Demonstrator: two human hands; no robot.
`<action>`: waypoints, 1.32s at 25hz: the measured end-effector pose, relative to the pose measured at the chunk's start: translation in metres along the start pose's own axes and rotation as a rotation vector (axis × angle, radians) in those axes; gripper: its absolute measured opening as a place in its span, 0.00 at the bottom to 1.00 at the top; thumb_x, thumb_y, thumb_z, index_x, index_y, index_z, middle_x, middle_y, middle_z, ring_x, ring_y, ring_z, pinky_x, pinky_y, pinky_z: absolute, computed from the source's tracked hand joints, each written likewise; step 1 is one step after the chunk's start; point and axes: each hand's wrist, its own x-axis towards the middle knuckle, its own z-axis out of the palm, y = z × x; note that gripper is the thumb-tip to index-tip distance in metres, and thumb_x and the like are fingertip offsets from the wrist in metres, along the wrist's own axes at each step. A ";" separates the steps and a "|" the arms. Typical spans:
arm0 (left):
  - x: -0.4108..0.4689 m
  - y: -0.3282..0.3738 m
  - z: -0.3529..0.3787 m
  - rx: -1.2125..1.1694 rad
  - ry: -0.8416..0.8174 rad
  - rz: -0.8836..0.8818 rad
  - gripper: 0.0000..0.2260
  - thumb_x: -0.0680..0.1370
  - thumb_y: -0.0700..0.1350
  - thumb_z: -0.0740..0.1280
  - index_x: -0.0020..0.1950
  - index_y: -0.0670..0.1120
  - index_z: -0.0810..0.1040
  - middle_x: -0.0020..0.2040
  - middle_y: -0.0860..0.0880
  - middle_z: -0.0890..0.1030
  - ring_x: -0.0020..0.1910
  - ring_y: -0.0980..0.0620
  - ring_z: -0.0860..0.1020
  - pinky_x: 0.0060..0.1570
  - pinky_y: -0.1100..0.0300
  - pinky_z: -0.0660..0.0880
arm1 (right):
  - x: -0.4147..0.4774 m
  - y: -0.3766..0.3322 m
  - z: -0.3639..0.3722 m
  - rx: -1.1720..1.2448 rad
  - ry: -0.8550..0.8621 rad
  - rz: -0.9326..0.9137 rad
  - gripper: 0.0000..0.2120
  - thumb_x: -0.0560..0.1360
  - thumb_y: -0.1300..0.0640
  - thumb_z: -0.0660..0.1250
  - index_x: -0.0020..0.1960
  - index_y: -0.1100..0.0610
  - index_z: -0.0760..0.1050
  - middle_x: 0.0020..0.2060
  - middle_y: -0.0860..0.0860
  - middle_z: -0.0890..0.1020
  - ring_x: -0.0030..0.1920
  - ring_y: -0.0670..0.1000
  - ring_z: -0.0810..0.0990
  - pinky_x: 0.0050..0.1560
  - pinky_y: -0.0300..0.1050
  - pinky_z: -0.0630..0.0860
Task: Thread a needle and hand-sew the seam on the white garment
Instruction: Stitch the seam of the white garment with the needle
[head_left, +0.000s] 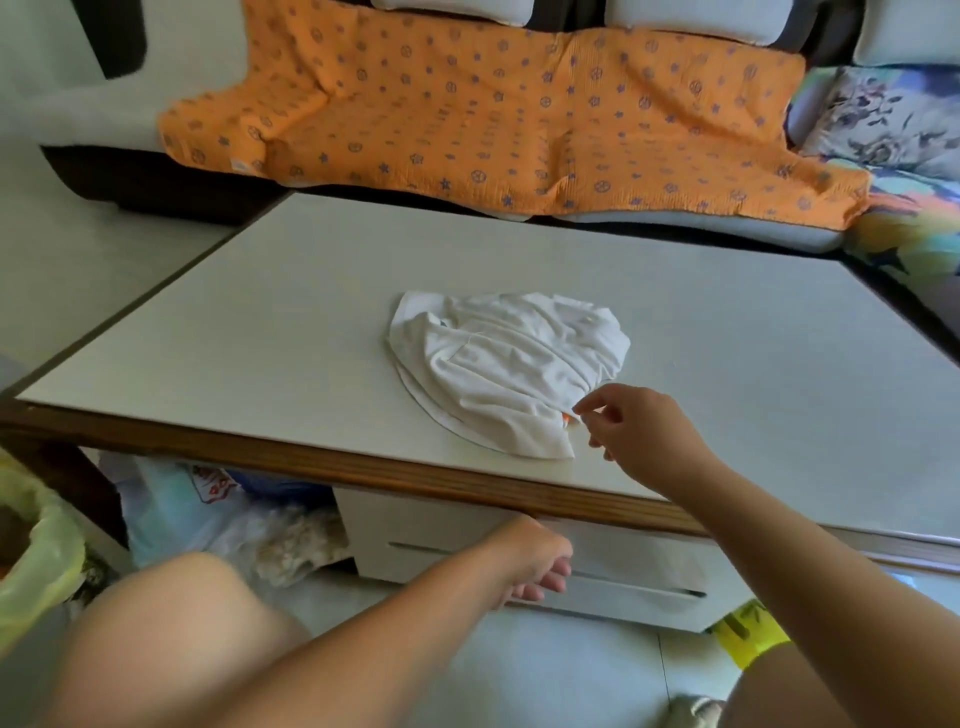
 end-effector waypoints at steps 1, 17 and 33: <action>-0.002 0.004 0.000 0.050 -0.007 -0.032 0.06 0.81 0.44 0.59 0.54 0.45 0.74 0.44 0.50 0.79 0.34 0.57 0.76 0.33 0.66 0.70 | 0.005 0.000 -0.002 0.004 -0.003 -0.004 0.08 0.78 0.57 0.63 0.50 0.48 0.79 0.36 0.44 0.82 0.38 0.48 0.82 0.44 0.44 0.78; 0.008 0.123 -0.179 0.540 0.712 0.289 0.06 0.73 0.53 0.73 0.38 0.56 0.79 0.48 0.52 0.84 0.51 0.50 0.81 0.56 0.53 0.77 | 0.115 -0.036 0.011 -0.058 0.059 -0.281 0.08 0.79 0.55 0.64 0.52 0.49 0.83 0.44 0.43 0.79 0.45 0.43 0.76 0.40 0.26 0.69; -0.014 0.150 -0.162 0.692 0.624 0.653 0.03 0.75 0.52 0.72 0.44 0.58 0.85 0.38 0.57 0.82 0.41 0.56 0.79 0.42 0.59 0.74 | 0.109 -0.037 0.015 0.262 -0.021 -0.299 0.09 0.78 0.61 0.66 0.56 0.54 0.80 0.35 0.43 0.82 0.32 0.37 0.79 0.36 0.25 0.71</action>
